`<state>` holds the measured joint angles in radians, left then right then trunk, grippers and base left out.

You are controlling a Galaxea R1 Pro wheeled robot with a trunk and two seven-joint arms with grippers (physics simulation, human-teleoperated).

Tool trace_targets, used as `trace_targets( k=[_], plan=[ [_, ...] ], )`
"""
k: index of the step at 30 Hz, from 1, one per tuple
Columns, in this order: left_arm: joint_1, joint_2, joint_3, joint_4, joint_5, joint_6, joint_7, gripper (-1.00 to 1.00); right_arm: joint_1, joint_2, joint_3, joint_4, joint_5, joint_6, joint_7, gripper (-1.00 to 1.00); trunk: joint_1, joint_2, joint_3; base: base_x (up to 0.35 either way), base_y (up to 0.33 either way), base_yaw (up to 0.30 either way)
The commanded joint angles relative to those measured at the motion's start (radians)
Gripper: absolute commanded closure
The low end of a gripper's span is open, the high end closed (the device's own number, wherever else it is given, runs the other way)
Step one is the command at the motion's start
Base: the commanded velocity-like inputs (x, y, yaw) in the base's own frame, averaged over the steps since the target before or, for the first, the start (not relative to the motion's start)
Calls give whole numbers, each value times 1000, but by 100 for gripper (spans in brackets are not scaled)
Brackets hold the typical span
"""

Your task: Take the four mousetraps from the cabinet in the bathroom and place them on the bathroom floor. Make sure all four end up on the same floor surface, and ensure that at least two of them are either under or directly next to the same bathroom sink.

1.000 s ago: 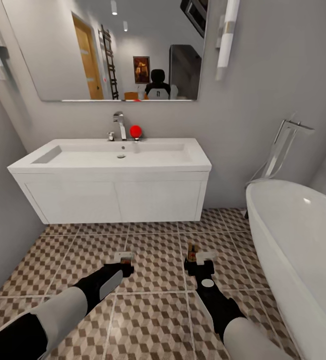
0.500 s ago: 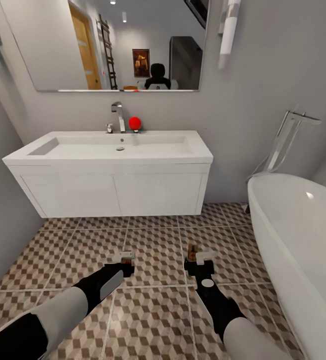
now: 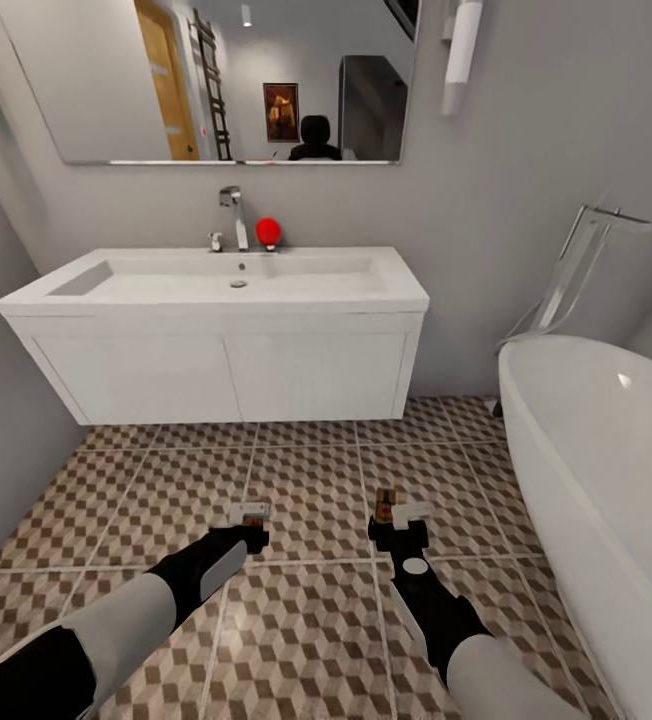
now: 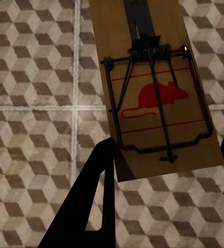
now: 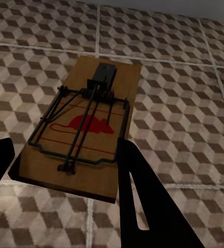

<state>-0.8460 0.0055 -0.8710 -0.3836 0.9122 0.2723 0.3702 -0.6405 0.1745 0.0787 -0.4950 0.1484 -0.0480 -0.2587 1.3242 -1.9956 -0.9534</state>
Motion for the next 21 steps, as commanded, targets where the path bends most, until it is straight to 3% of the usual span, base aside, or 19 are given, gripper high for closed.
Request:
trace_targets(
  k=[1, 5, 10, 13, 16, 21],
  plan=[
    [0, 1, -6, -2, 1, -3, 7, 100, -1, 0, 3, 1, 7, -1, -8, 100, 0, 0, -2, 0, 0, 0],
    [0, 3, -6, -2, -21, -56, 5, 100, -1, 0, 12, -3, 17, -4, -8, 100, 0, 0, -6, 0, 0, 0],
    [0, -1, 2, -3, -35, -99, -1, 100, -1, 0, 76, -18, 67, -23, -8, 100, 0, 0, -6, 0, 0, 0],
    [-5, -4, 6, -29, -38, -39, -1, 100, -1, 0, 90, -79, 80, -11, -7, 100, 0, 0, -6, 0, 0, 0],
    [-29, -4, 19, -94, -39, 80, 3, 100, -8, 0, 95, -137, 82, 49, -6, 100, 0, 0, -6, 0, 0, 0],
    [-102, -4, 135, -131, -41, 154, 5, 100, -95, 0, 96, -151, 79, 103, 30, 100, 0, 0, -6, 0, 0, 0]
  ],
)
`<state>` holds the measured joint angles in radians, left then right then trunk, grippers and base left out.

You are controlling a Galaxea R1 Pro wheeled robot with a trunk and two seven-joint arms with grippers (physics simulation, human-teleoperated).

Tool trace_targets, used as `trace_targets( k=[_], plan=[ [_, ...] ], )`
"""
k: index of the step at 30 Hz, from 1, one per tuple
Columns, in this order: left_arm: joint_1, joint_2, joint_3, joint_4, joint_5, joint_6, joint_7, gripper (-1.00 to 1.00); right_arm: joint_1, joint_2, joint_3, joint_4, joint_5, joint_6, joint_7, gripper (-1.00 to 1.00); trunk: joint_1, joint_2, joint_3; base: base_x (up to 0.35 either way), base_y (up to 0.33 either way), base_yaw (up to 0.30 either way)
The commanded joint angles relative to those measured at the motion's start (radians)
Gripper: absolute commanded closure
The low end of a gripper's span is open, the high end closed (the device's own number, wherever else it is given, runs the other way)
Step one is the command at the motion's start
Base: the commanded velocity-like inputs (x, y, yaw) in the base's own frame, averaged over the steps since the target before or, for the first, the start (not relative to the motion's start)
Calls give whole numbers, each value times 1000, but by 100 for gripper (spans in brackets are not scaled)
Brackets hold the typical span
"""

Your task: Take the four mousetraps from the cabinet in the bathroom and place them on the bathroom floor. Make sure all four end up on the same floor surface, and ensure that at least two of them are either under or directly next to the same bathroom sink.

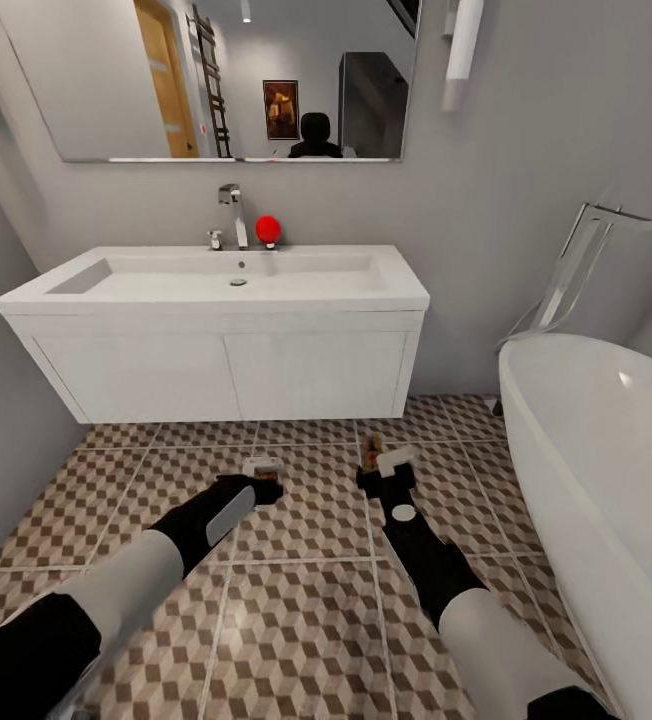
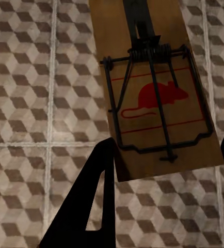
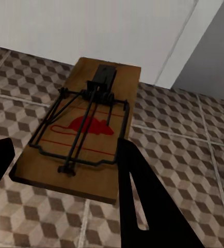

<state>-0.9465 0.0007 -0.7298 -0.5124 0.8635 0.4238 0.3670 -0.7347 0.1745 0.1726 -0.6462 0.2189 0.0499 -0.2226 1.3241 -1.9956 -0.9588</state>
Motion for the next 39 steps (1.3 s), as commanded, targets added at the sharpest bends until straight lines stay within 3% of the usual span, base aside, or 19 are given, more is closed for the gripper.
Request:
trace_targets(
  k=[1, 4, 9, 12, 18, 27, 39],
  plan=[
    [-5, 2, 4, -7, 7, 3, 8, 100, -7, 0, 2, 1, 9, 6, 5, 100, 0, 0, -1, 0, 0, 0],
    [-9, 7, 16, -15, -13, 3, 7, 100, -14, 0, 3, 3, 8, 4, 27, 100, 0, 0, -1, 0, 0, 0],
    [-10, 37, 20, -21, -50, 1, 6, 100, -17, 0, 5, 3, 8, -9, 44, 100, 0, 0, -1, 0, 0, 0],
    [-11, 40, 19, -45, -54, 1, 6, 100, -17, 0, 6, 3, 8, -11, 45, 100, 0, 0, -1, 0, 0, 0],
    [-11, 52, 15, -177, -57, 3, 13, 100, -17, 0, 8, 2, 9, -28, 45, 100, 0, 0, -1, 0, 0, 0],
    [-11, 57, 15, -196, -58, 6, 15, 100, -17, 0, 10, -3, 10, -103, 42, 100, 0, 0, -1, 0, 0, 0],
    [-11, 59, 15, -183, -85, 8, 14, 100, -17, 0, 10, -4, 11, -105, 38, 100, 46, -84, -45, 0, 0, 0]
  ],
)
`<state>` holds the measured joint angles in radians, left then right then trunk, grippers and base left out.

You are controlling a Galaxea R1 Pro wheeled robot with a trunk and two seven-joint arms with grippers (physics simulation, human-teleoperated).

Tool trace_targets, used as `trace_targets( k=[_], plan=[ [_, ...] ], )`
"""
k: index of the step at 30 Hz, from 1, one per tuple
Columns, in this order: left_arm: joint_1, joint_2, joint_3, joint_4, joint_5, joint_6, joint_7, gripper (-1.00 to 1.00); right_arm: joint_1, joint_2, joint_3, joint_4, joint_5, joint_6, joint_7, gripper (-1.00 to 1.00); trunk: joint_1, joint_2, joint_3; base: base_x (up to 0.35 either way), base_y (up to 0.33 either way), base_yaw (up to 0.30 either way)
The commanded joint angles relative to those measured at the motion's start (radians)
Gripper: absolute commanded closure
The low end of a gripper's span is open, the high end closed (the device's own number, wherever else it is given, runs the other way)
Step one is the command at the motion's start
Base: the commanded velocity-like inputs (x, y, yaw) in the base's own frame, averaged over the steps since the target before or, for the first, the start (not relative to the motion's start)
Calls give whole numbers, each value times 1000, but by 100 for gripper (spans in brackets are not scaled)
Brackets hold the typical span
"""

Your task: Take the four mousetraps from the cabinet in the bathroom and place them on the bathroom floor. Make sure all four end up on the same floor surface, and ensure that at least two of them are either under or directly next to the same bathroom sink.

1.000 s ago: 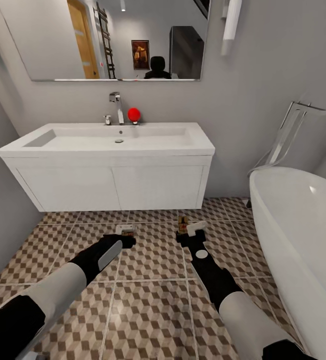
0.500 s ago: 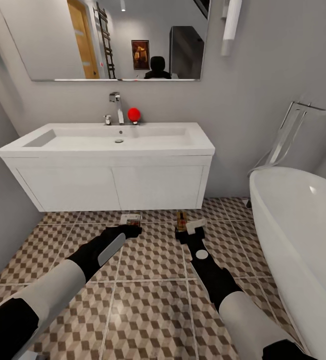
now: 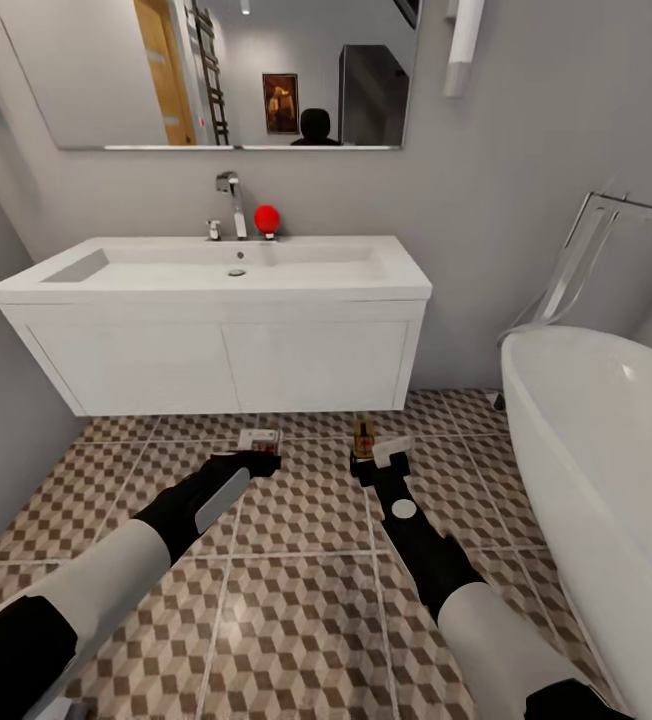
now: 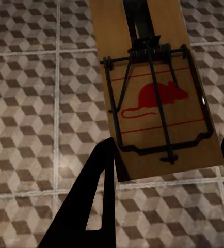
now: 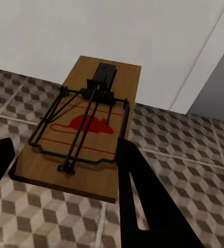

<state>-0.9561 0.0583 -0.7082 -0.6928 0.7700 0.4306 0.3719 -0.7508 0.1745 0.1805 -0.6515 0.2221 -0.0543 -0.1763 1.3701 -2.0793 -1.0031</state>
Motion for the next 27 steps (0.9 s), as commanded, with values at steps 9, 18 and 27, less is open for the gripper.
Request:
trace_targets(
  k=[9, 18, 27],
  plan=[
    [-1, 2, -7, -1, -28, 3, 9, 100, -1, 0, 2, 1, 8, -1, -8, 100, 34, -64, -43, 0, 0, 0],
    [-1, 2, -7, -1, -29, 3, 9, 100, -1, 0, 2, 1, 8, 2, -8, 100, 69, -127, -86, 0, 0, 0],
    [0, 2, -7, -1, -29, 3, 9, 100, -1, 0, 2, 1, 8, 3, -8, 100, 103, -190, -128, 0, 0, 0]
  ],
)
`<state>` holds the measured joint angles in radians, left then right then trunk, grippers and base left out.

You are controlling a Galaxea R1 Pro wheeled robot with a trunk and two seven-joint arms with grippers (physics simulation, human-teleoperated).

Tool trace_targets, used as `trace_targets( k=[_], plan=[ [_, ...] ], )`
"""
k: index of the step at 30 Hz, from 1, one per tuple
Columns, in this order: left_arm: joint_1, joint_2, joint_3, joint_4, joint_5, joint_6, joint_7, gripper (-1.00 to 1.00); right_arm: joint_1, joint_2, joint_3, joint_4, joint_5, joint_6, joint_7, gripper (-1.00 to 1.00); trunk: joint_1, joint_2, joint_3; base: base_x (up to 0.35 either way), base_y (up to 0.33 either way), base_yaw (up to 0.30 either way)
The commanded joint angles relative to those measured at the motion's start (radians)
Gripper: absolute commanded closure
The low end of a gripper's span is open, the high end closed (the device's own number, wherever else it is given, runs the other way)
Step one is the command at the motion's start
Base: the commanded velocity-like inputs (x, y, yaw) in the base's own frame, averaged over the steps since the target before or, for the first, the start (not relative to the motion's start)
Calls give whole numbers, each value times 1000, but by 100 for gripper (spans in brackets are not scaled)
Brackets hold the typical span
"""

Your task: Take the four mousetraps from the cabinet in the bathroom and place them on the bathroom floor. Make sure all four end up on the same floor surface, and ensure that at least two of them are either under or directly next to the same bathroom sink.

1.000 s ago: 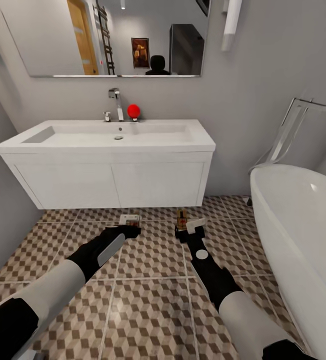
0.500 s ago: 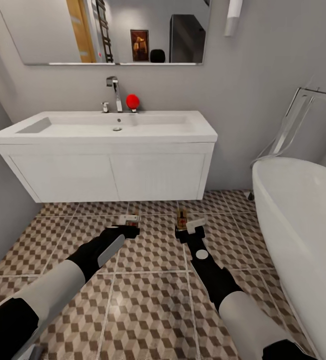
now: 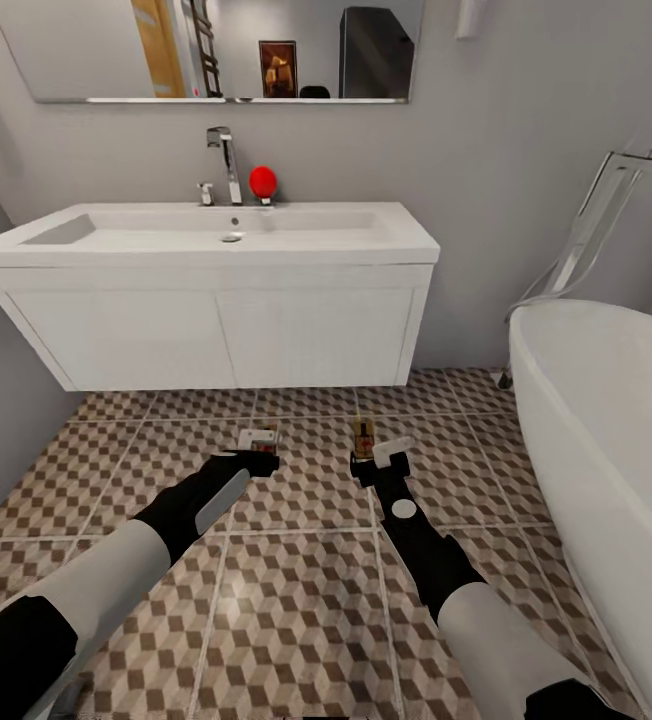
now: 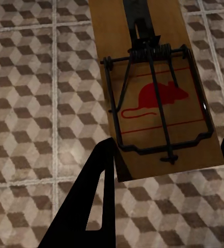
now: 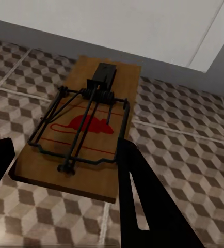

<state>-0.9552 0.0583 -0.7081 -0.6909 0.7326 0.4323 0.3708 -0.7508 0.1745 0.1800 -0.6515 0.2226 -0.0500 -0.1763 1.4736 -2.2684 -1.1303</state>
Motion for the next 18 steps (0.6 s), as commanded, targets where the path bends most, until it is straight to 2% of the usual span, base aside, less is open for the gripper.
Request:
trace_targets(
  k=[1, 18],
  plan=[
    [-1, 2, -7, -2, 8, 2, 10, 100, -1, 0, 3, 1, 7, -1, -8, 100, 4, -8, -6, 0, 0, 0],
    [-1, -4, -8, -7, 8, 2, 10, 100, -1, 0, 3, 1, 6, 2, -8, 100, 69, -127, -86, 0, 0, 0]
  ],
)
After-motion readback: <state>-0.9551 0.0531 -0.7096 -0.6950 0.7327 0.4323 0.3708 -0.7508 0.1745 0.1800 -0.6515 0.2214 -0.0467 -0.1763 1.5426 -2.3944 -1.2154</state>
